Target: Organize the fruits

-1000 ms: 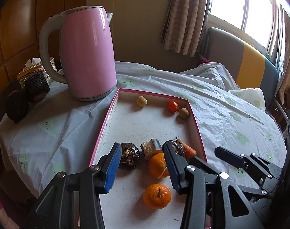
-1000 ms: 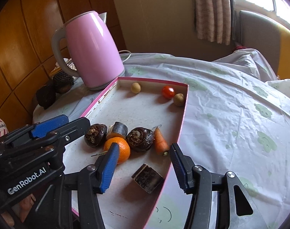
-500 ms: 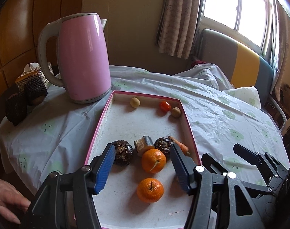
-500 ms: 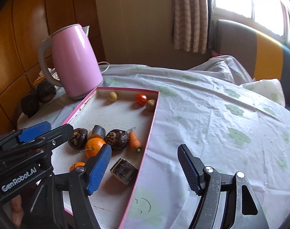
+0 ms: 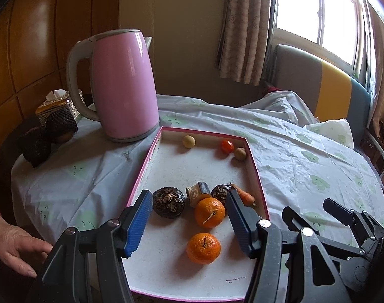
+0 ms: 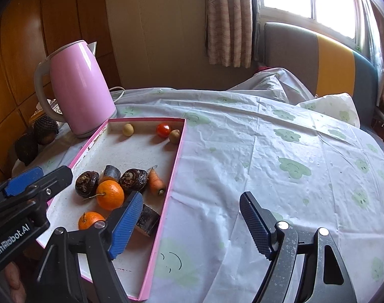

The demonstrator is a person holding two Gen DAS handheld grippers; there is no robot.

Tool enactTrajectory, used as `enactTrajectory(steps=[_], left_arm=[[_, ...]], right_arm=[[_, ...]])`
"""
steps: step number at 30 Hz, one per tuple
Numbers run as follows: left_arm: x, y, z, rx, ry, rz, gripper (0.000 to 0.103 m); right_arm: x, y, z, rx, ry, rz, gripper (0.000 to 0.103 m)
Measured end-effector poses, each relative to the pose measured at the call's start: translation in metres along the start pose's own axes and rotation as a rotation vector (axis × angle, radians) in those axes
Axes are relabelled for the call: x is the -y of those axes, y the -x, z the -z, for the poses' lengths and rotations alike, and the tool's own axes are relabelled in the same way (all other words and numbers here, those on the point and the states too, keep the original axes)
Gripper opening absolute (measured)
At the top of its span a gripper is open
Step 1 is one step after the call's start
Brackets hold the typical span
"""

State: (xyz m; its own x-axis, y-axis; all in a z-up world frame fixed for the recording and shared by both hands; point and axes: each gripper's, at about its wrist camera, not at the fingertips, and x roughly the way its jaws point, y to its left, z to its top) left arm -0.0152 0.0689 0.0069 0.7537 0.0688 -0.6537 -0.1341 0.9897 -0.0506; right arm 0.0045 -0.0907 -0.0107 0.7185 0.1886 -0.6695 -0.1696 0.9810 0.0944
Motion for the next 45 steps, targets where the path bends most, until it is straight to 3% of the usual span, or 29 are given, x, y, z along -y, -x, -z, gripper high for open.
enactTrajectory(steps=[45], left_arm=[[-0.008,0.007,0.001,0.005,0.012,-0.012,0.061]], right_arm=[[-0.021,0.001,0.003,0.01,0.048,-0.024,0.083]])
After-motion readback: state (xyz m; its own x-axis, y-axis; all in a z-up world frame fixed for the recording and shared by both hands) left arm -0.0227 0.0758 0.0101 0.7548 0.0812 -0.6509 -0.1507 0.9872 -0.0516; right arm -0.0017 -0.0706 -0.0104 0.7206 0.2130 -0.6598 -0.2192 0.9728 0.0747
